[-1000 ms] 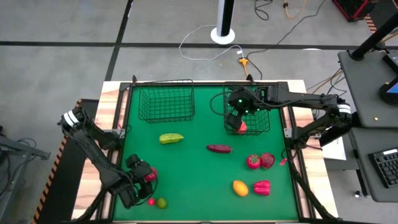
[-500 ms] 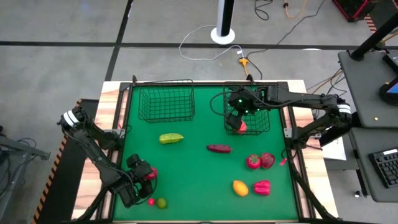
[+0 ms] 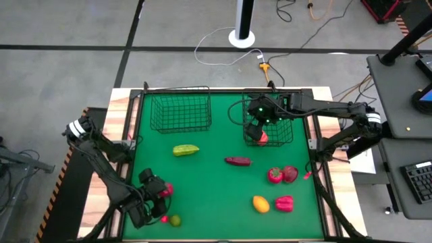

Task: Sort produce into baskets
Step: Put the left red tomato into the left wire basket

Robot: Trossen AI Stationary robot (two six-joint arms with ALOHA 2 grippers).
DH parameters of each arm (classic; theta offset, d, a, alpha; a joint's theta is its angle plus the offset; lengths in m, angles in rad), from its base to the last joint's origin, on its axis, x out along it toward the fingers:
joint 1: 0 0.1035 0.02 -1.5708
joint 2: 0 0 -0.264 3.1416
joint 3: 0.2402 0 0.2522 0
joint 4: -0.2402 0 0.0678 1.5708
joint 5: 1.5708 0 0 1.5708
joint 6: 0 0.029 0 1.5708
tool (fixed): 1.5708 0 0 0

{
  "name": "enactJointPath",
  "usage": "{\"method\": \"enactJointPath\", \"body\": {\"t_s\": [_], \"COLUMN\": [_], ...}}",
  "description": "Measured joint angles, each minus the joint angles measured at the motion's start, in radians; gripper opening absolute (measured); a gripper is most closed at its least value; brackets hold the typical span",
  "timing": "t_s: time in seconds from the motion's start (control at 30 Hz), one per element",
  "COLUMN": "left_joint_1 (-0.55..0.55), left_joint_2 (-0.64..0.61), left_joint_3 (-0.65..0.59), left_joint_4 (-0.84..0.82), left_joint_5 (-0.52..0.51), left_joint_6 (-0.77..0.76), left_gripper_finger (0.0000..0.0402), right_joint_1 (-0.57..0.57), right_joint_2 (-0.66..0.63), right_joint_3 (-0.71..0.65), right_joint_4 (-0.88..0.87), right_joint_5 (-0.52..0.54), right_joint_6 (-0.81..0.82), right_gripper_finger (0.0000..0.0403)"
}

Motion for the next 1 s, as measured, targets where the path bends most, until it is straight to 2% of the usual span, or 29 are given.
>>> {"method": "enactJointPath", "body": {"t_s": [0.17,0.27,0.5,0.6,0.77,1.0], "left_joint_1": [0.001,0.015,0.128,0.202,0.352,0.557], "left_joint_2": [-0.001,-0.01,-0.046,-0.072,-0.132,-0.285], "left_joint_3": [0.028,0.057,0.181,0.231,0.279,0.243], "left_joint_4": [-0.028,-0.06,-0.245,-0.289,-0.296,-0.232], "left_joint_5": [-0.107,-0.209,-0.375,-0.427,-0.451,-0.45], "left_joint_6": [0.001,-0.002,0.063,0.2,0.491,0.844], "left_gripper_finger": [0.0237,0.0237,0.0237,0.0237,0.0237,0.0235], "right_joint_1": [0.0,0.0,0.0,0.0,0.0,0.0], "right_joint_2": [0.0,0.0,0.0,0.0,0.0,-0.002], "right_joint_3": [0.0,0.0,0.0,0.0,0.0,0.0], "right_joint_4": [0.003,0.003,0.003,0.003,-0.01,-0.03], "right_joint_5": [0.0,0.0,0.0,-0.001,-0.001,-0.001], "right_joint_6": [-0.001,-0.001,-0.008,-0.014,-0.019,-0.042], "right_gripper_finger": [0.0325,0.0328,0.0327,0.0327,0.0325,0.0325]}}
